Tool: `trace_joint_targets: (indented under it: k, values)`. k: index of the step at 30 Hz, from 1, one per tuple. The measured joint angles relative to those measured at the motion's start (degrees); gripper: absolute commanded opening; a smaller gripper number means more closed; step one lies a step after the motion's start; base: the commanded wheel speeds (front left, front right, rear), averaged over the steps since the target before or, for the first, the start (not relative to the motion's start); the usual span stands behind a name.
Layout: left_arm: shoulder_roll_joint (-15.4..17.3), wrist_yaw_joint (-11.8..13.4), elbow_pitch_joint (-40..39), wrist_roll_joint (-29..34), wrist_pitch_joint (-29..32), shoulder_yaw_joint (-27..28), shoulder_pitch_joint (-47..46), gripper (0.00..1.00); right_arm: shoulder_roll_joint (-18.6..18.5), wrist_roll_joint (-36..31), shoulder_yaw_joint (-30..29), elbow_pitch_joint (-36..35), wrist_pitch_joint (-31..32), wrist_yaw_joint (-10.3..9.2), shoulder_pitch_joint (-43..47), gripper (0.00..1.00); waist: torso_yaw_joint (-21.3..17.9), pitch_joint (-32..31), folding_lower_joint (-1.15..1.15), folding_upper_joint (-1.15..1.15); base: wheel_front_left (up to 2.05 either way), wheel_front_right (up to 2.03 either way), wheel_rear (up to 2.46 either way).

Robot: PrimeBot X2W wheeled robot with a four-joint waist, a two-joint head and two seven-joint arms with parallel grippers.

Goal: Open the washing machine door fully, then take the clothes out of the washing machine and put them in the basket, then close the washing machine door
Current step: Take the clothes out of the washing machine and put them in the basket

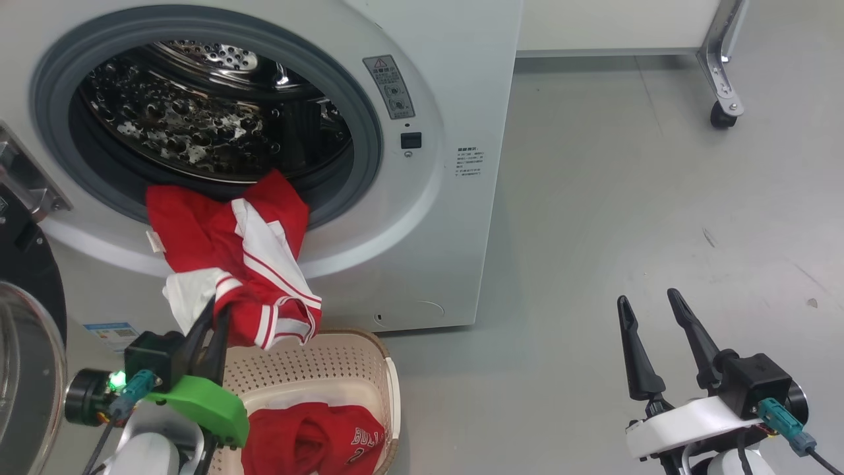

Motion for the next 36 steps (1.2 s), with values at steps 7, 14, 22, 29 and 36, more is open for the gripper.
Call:
trace_joint_targets:
  k: [7, 14, 22, 29, 36]
  values:
    - [0.42, -0.01, 4.52, 0.25, 5.83, -1.43, 2.19, 0.00, 0.03, -0.53, 0.78, -0.70, 0.00, 0.02, -0.22, 1.00, -1.03, 3.21, 0.00, 0.00, 0.00, 0.00, 0.00]
    - [0.85, 0.00, 7.84, 0.75, 10.00, -2.19, 2.27, 0.00, 0.05, -1.10, 1.30, -1.37, -0.01, 0.19, -1.88, 1.00, -2.23, 7.38, 0.00, 0.00, 0.00, 0.00, 0.00]
    - [1.87, 0.00, 11.11, 1.81, 12.48, -2.36, -0.24, 0.00, 0.08, -1.44, 1.41, -2.23, 0.00, 0.19, -4.07, 1.00, -3.79, 12.51, 0.00, 0.00, 0.00, 0.00, 0.00]
    - [2.77, 0.09, 13.26, 1.82, 13.82, -1.55, -4.28, 0.00, 0.14, -1.44, 1.53, -2.68, -0.01, 0.19, -5.92, 1.00, -5.20, 17.09, 0.00, 0.00, 0.00, 0.00, 0.00]
    - [4.69, 0.11, 15.63, 2.36, 14.39, -1.04, -7.02, 0.00, 0.43, -1.42, 1.76, -3.50, -0.01, 0.18, -7.55, 1.00, -6.80, 21.42, 0.00, 0.00, 0.00, 0.00, 0.00]
